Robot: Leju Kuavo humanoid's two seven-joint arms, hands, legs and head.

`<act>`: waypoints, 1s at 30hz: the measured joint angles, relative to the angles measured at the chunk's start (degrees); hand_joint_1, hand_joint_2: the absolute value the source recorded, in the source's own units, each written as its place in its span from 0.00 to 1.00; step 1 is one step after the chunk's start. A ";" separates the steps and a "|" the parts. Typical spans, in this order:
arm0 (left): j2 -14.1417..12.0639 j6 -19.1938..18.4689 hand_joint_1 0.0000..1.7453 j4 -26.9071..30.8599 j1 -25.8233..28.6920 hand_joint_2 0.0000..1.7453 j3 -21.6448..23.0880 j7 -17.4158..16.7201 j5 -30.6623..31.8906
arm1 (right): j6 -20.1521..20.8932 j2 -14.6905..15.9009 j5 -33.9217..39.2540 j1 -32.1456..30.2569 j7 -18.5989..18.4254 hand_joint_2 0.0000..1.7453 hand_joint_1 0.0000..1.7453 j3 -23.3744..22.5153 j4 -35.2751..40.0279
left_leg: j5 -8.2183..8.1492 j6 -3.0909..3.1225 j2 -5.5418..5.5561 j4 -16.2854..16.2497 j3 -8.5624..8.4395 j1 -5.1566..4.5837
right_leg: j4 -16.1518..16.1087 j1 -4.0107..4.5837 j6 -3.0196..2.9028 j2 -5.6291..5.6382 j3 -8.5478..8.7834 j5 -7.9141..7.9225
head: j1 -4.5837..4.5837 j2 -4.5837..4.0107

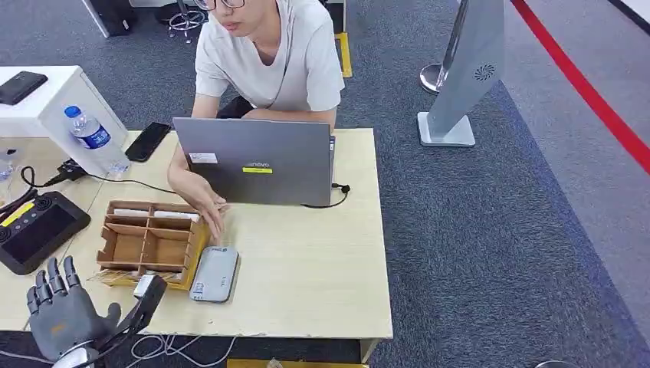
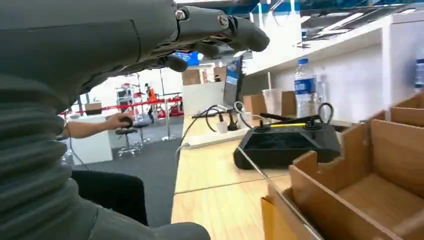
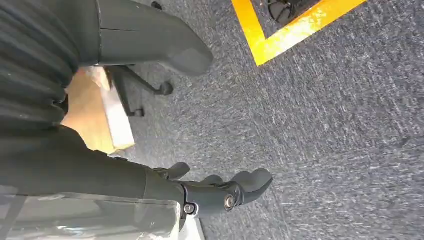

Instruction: Pass the card to the sensor for recognition and then transmit it.

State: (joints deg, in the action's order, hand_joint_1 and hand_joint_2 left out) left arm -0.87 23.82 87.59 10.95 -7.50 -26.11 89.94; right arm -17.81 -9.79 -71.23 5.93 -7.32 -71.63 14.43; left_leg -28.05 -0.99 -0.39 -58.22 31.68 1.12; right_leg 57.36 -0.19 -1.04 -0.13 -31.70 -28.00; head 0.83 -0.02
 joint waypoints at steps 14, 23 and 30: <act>-5.36 0.13 0.00 -4.51 -3.28 1.00 7.72 -3.17 0.04 | 0.07 0.07 -0.11 -0.03 0.13 1.00 0.00 0.94 0.00 | 0.00 0.00 -0.03 -0.02 0.02 -0.01 | 0.01 0.00 -0.03 0.03 -0.02 0.02 | 0.00 0.00; -7.46 -0.61 0.00 -6.67 -6.25 1.00 14.38 -5.73 0.04 | 0.72 0.09 -0.96 -0.03 0.15 1.00 0.00 0.98 0.00 | 0.02 0.01 -0.03 -0.02 0.01 -0.01 | 0.01 -0.01 -0.04 0.02 -0.01 0.04 | 0.02 0.00; -7.98 -1.73 0.00 -8.33 -8.96 1.00 19.81 -6.15 0.04 | 1.00 0.09 -0.99 -0.01 0.59 1.00 0.00 0.98 0.00 | 0.02 0.02 -0.02 -0.03 0.03 -0.01 | 0.01 -0.01 -0.04 0.01 -0.01 0.04 | 0.02 0.00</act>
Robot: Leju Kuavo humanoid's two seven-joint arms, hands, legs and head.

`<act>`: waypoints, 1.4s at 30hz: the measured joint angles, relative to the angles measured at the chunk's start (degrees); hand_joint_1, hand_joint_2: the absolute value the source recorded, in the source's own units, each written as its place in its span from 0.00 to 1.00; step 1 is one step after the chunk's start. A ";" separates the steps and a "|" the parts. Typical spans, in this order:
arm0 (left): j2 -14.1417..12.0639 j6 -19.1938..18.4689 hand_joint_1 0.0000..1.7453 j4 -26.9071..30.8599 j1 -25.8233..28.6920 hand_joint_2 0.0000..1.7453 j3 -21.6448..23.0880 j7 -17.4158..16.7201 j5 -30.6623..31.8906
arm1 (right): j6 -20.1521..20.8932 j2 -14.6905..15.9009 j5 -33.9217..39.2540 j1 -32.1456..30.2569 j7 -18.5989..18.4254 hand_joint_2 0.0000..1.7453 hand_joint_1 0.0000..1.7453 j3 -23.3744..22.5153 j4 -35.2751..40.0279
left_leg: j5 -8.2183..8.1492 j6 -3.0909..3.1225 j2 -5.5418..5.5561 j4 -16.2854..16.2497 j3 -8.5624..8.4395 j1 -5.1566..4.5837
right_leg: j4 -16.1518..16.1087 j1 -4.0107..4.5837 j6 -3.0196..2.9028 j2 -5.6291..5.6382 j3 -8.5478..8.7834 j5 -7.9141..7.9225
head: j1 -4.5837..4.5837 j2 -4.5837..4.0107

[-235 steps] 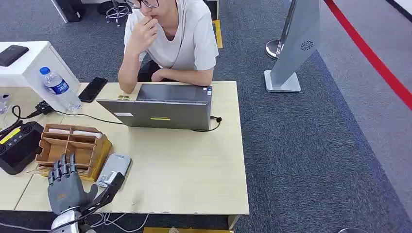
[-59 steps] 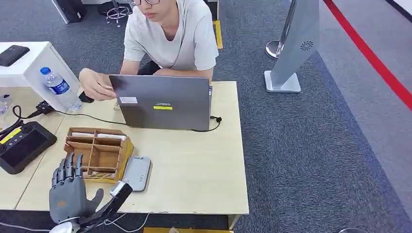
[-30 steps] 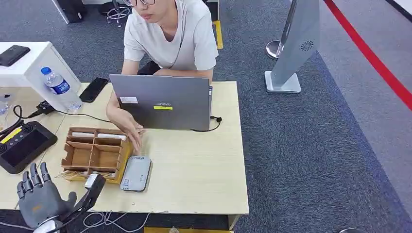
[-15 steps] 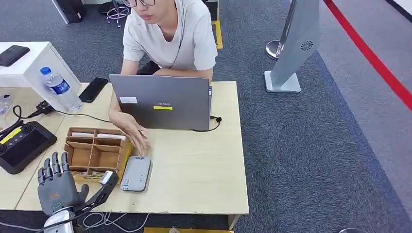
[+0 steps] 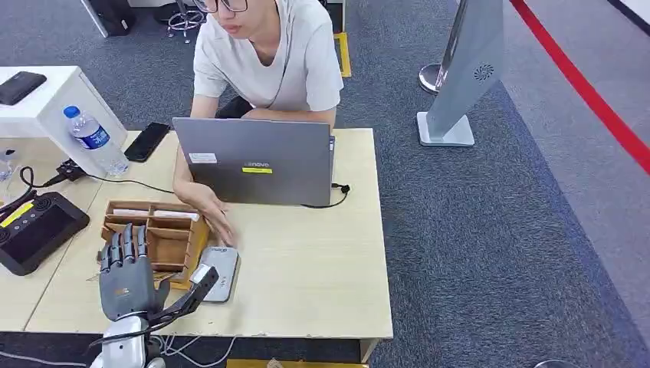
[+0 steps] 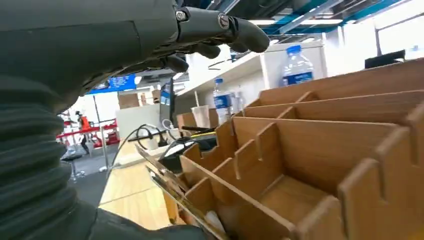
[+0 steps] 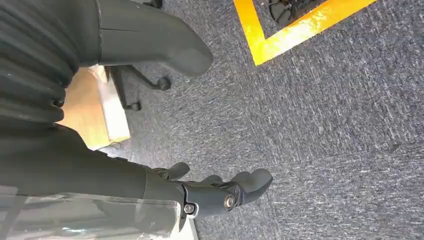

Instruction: Pass the card to the sensor for recognition and then transmit it.

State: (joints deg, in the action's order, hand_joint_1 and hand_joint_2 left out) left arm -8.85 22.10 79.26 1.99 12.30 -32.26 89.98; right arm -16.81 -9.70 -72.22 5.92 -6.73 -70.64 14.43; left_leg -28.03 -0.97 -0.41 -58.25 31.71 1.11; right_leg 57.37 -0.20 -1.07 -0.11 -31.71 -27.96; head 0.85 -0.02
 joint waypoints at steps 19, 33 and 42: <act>0.09 0.15 0.00 -2.23 -1.24 1.00 2.36 1.22 0.00 | 0.00 0.00 -0.09 -0.01 -0.28 1.00 0.00 0.00 0.00 | 0.00 0.00 0.00 0.00 0.00 0.00 | 0.00 0.01 0.00 0.01 0.00 0.00 | 0.00 0.00; 0.09 -1.05 0.00 -2.38 -1.22 1.00 2.32 1.22 0.00 | -0.02 0.09 -0.15 -0.02 -0.63 1.00 0.00 0.00 0.00 | 0.00 0.00 0.00 0.00 0.00 0.01 | 0.00 0.01 0.00 0.00 0.00 0.00 | 0.00 0.00; 0.09 -1.05 0.00 -2.38 -1.22 1.00 2.30 1.66 0.00 | 0.00 0.11 -0.15 -0.01 -0.37 1.00 0.00 0.00 0.00 | 0.00 0.00 0.00 0.00 0.01 0.01 | 0.00 0.01 0.00 0.00 0.01 0.00 | 0.00 0.00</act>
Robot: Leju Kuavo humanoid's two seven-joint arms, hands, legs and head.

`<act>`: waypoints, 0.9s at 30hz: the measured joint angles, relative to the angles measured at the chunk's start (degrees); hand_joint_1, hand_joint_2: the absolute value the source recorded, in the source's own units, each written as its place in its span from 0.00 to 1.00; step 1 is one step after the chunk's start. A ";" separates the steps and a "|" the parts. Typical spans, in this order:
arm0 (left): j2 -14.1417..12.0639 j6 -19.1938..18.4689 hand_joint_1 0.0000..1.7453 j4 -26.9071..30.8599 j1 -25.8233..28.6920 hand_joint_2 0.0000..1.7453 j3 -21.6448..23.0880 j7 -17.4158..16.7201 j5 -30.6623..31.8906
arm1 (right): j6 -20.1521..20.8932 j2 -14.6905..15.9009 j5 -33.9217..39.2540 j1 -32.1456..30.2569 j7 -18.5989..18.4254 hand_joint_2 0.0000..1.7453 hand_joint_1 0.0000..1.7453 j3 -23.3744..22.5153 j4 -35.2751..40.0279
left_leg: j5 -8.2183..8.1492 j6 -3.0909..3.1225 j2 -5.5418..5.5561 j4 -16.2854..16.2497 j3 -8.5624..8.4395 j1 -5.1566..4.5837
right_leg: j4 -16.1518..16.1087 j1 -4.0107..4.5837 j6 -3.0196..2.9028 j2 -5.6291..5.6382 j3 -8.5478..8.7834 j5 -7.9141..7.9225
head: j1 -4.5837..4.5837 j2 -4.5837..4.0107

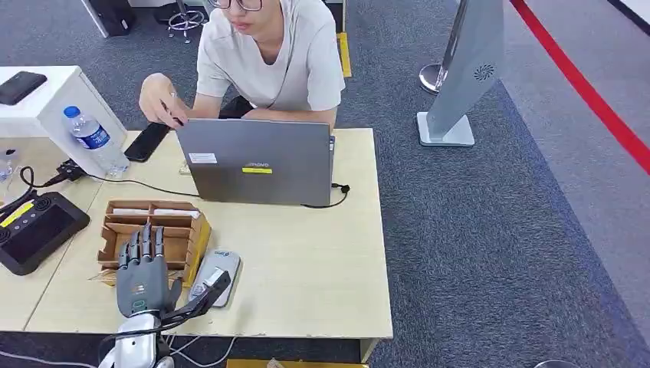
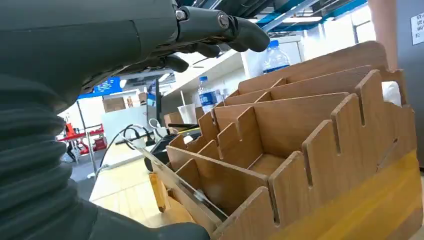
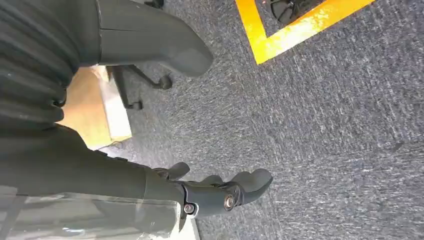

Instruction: Pass the card to the sensor for recognition and then transmit it.

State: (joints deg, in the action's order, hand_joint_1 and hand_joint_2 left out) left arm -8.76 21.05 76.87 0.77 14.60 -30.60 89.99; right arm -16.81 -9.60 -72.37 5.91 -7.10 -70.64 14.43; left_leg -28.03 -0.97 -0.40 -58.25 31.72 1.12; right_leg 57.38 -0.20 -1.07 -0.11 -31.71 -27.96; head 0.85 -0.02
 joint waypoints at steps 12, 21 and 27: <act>0.39 -0.15 0.00 0.00 0.00 1.00 -0.42 0.96 0.00 | -0.02 0.07 0.07 0.00 0.07 1.00 0.00 0.00 0.00 | 0.00 0.00 0.00 0.00 0.00 0.00 | 0.00 0.00 0.00 0.00 0.00 0.00 | 0.00 0.00; 0.48 -0.13 0.00 0.02 0.01 1.00 -0.52 1.18 0.00 | -0.02 0.09 0.07 0.00 0.04 1.00 0.00 0.00 0.00 | 0.00 0.00 0.00 0.00 0.00 0.00 | 0.00 0.00 0.00 0.00 0.00 0.00 | 0.00 0.00; 1.18 0.00 0.00 0.13 0.12 1.00 -2.03 2.43 0.00 | 0.00 0.09 0.00 0.00 -0.09 1.00 0.00 0.00 0.00 | 0.00 0.00 0.00 0.00 0.00 0.00 | 0.00 0.00 0.00 0.00 0.00 0.00 | 0.00 0.00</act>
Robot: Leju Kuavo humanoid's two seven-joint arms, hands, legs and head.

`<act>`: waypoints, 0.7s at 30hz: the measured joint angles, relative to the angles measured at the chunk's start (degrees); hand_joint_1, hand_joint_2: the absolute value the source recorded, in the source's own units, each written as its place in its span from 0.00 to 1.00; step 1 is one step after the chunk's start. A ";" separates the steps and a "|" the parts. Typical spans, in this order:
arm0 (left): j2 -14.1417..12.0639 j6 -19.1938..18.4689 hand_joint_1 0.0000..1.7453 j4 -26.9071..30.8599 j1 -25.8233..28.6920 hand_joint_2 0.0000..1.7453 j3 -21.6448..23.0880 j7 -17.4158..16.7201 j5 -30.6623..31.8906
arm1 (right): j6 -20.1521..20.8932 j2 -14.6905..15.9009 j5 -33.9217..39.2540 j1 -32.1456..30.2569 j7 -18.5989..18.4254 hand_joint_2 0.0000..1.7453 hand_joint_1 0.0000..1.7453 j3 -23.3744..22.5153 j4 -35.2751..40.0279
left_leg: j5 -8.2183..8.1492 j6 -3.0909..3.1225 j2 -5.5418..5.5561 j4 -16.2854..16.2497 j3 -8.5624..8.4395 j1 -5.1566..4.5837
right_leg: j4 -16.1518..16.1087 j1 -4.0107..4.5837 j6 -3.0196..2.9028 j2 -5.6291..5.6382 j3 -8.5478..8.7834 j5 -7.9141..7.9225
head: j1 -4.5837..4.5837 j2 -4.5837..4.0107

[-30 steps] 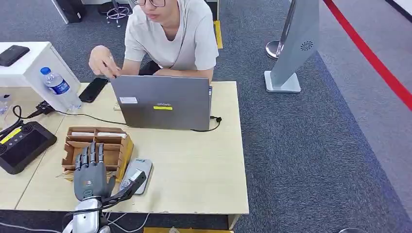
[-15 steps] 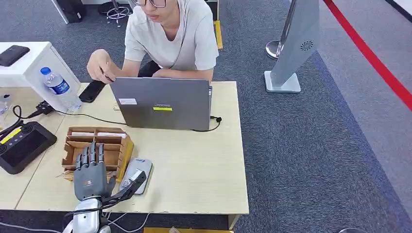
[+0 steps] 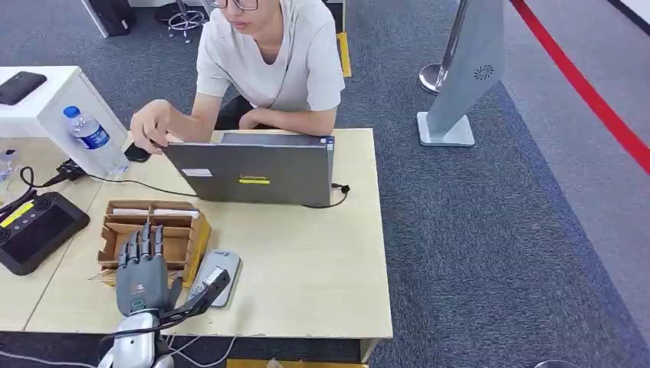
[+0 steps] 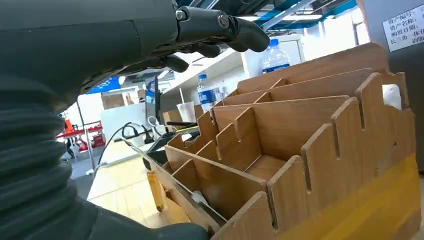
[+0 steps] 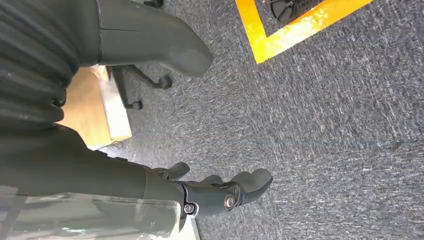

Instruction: Pass the card to the sensor for recognition and then transmit it.

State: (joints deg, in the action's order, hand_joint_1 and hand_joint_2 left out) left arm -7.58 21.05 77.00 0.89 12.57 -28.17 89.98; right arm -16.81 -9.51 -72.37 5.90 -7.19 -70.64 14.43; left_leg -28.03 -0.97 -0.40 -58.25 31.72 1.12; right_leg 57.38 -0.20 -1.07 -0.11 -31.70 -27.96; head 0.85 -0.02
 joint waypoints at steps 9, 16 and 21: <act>0.22 0.00 0.00 0.24 0.13 1.00 -0.42 0.07 0.00 | 0.00 0.00 0.00 0.00 -0.02 1.00 0.00 0.00 0.00 | 0.00 0.00 0.00 0.00 0.00 0.00 | 0.00 0.00 0.00 0.00 0.00 0.00 | 0.00 0.00; 0.37 -0.26 0.00 0.46 0.28 1.00 -0.83 0.13 0.00 | -0.02 0.00 -0.02 0.00 -0.02 1.00 0.00 0.00 0.00 | 0.00 0.00 0.00 0.00 0.00 0.00 | 0.00 0.00 0.00 0.00 0.00 0.00 | 0.00 0.00; 1.22 -0.85 0.00 0.83 0.70 1.00 -2.71 1.05 -0.02 | -0.02 0.00 -0.68 0.00 -0.20 1.00 0.00 0.00 0.00 | 0.00 0.00 0.00 0.00 0.00 0.00 | 0.00 0.00 0.00 0.00 0.00 0.00 | 0.00 0.00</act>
State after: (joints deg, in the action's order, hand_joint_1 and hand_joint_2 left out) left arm -6.36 20.20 77.83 1.58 9.86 -27.12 89.96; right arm -16.83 -9.51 -73.05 5.90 -7.39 -70.64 14.43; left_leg -28.02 -0.97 -0.40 -58.25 31.72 1.12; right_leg 57.38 -0.20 -1.08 -0.11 -31.71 -27.96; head 0.85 -0.02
